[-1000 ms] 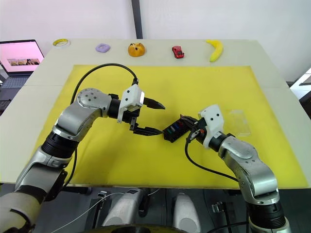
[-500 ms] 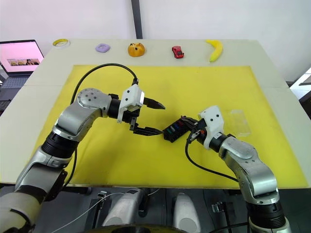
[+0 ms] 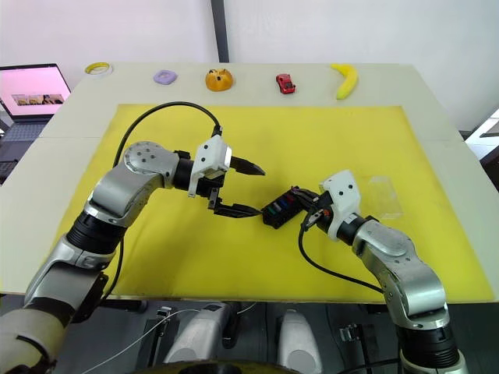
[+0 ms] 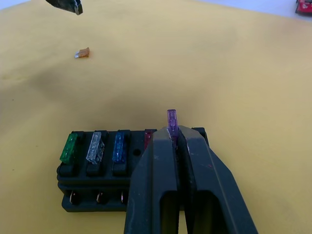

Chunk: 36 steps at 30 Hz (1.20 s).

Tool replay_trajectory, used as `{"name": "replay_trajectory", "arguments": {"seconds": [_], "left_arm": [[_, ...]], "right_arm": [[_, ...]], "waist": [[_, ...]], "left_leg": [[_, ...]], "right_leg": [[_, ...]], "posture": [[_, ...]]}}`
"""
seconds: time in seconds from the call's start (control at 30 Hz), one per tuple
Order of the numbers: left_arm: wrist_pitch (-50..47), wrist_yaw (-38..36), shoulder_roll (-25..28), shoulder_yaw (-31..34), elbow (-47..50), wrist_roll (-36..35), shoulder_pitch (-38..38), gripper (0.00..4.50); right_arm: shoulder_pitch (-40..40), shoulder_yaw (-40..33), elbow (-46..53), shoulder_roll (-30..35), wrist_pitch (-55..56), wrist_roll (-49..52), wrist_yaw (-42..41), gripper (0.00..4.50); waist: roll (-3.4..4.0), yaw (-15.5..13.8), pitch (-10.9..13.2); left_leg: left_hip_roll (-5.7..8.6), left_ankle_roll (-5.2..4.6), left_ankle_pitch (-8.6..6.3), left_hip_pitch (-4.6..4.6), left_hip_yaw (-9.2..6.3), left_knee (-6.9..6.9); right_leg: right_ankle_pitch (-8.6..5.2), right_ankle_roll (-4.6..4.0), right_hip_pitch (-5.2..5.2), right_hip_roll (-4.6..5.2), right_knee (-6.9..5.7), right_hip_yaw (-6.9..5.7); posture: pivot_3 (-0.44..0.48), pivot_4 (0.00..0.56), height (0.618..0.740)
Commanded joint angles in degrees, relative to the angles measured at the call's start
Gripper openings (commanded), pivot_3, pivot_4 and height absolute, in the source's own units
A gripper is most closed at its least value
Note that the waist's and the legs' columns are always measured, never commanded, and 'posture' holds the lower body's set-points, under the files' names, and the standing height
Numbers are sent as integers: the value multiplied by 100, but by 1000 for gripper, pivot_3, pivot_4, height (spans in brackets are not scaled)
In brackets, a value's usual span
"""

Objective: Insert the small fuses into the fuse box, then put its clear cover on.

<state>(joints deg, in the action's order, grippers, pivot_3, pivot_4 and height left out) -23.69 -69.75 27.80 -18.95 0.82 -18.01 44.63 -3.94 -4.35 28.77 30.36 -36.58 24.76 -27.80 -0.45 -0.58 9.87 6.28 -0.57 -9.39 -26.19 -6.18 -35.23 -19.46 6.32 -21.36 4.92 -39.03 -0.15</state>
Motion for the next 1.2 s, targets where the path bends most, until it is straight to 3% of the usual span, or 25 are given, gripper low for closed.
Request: {"name": "replay_trajectory", "arguments": {"seconds": [0.03, 1.2], "left_arm": [[39, 10, -26, 153, 66, -22, 131, 4472], [93, 51, -58, 172, -11, 34, 140, 4472]], "right_arm": [[21, -101, 66, 28, 67, -17, -6, 0], [39, 138, -579, -9, 480, -303, -308, 0]], "waist": [[0, 5, 0], [1, 17, -1]], "left_leg": [[0, 0, 0, 0, 0, 0], [-1, -2, -1, 9, 0, 1]], "right_leg": [[0, 0, 0, 0, 0, 0], [0, 0, 7, -1, 0, 0]], "posture": [[0, 150, 735], [0, 150, 735]]}}
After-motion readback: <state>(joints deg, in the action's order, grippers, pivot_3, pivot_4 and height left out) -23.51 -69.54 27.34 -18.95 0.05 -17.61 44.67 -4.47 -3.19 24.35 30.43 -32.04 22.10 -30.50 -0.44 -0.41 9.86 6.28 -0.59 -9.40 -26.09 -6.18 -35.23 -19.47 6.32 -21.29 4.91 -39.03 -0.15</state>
